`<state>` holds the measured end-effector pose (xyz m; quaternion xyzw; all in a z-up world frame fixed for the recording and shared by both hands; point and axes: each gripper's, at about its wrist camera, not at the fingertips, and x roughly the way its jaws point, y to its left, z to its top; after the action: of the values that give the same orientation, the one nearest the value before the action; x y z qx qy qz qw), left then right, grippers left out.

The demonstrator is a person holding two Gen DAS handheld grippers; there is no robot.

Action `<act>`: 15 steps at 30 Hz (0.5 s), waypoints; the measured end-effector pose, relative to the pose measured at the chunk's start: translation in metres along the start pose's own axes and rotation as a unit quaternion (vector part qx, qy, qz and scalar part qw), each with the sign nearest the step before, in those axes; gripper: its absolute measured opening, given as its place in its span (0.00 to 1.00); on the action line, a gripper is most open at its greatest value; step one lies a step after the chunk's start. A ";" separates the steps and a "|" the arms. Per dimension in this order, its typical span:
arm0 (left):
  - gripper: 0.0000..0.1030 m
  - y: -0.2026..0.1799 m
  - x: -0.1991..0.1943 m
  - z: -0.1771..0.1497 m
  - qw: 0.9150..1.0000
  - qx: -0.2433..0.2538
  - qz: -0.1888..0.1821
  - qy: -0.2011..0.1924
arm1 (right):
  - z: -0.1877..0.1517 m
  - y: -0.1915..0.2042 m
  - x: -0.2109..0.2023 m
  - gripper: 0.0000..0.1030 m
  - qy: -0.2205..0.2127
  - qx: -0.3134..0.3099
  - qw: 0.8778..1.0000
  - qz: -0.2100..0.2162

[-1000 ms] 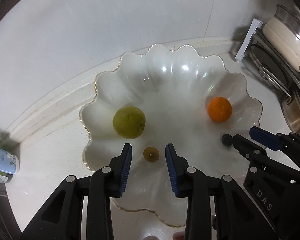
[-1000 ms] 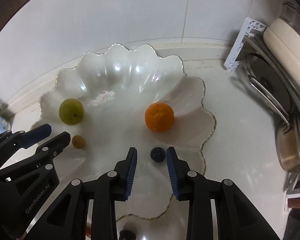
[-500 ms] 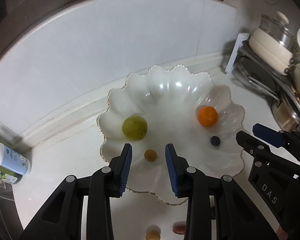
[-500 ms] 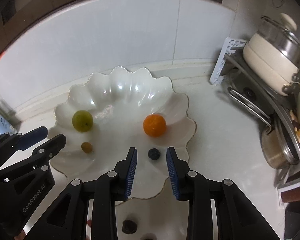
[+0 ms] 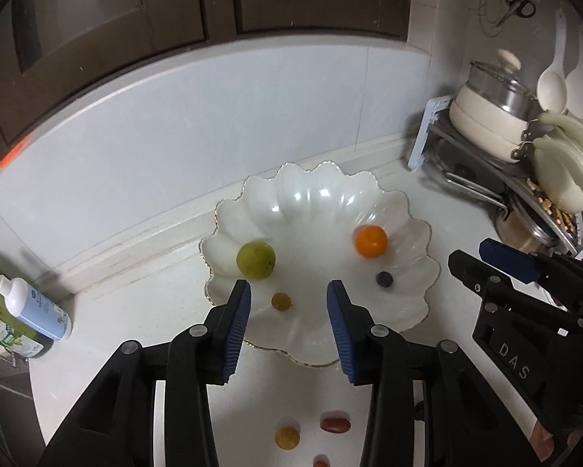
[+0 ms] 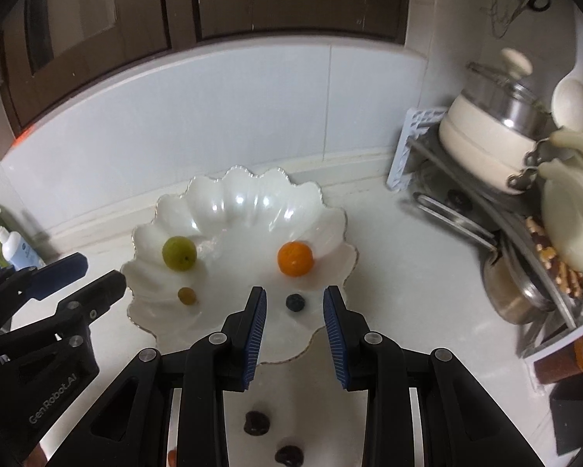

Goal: Organize fruits
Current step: 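Withdraw both open tools from the bowl back toward the remaining fruits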

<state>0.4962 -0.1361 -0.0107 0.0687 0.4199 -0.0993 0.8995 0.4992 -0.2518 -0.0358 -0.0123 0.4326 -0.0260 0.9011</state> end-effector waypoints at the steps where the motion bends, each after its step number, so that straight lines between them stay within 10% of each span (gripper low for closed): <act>1: 0.39 0.000 -0.003 -0.001 1.000 -0.001 0.002 -0.002 | -0.001 -0.001 -0.004 0.31 -0.006 0.001 1.000 0.000; 15: 0.39 -0.001 -0.049 -0.024 0.999 -0.004 -0.004 -0.052 | -0.025 0.004 -0.054 0.31 -0.063 -0.002 0.998 0.000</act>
<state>0.4472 -0.1264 0.0112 0.0583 0.3731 -0.1050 0.9200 0.4462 -0.2451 -0.0093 -0.0156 0.3748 -0.0241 0.9267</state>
